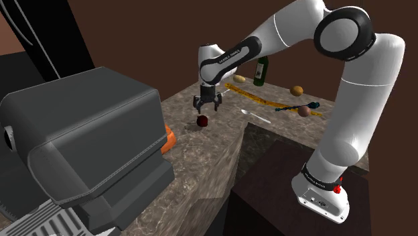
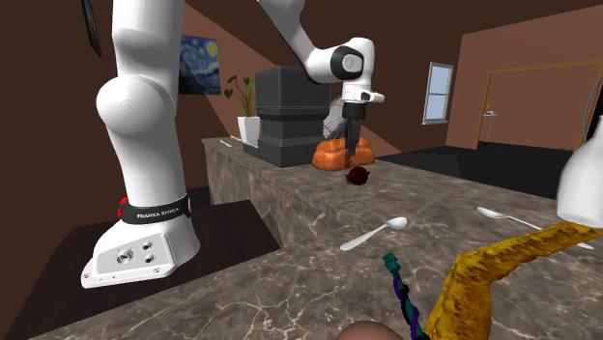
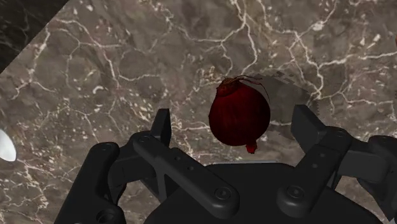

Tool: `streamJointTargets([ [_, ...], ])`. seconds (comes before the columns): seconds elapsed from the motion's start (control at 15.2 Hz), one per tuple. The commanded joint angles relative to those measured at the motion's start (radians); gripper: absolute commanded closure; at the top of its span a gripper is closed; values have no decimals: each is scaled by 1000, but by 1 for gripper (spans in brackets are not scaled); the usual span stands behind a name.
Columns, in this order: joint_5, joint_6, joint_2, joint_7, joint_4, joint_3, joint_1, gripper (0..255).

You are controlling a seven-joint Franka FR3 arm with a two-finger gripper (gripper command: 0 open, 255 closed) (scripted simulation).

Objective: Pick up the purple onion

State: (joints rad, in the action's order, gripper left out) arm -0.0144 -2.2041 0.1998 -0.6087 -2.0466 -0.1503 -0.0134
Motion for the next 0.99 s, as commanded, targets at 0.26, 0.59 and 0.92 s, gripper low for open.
streamJointTargets([
  [0.26, 56, -38, 208, -104, 172, 31, 23, 0],
  [0.59, 62, -91, 249, -107, 161, 35, 25, 0],
  [0.92, 65, -116, 271, -108, 158, 36, 26, 255],
])
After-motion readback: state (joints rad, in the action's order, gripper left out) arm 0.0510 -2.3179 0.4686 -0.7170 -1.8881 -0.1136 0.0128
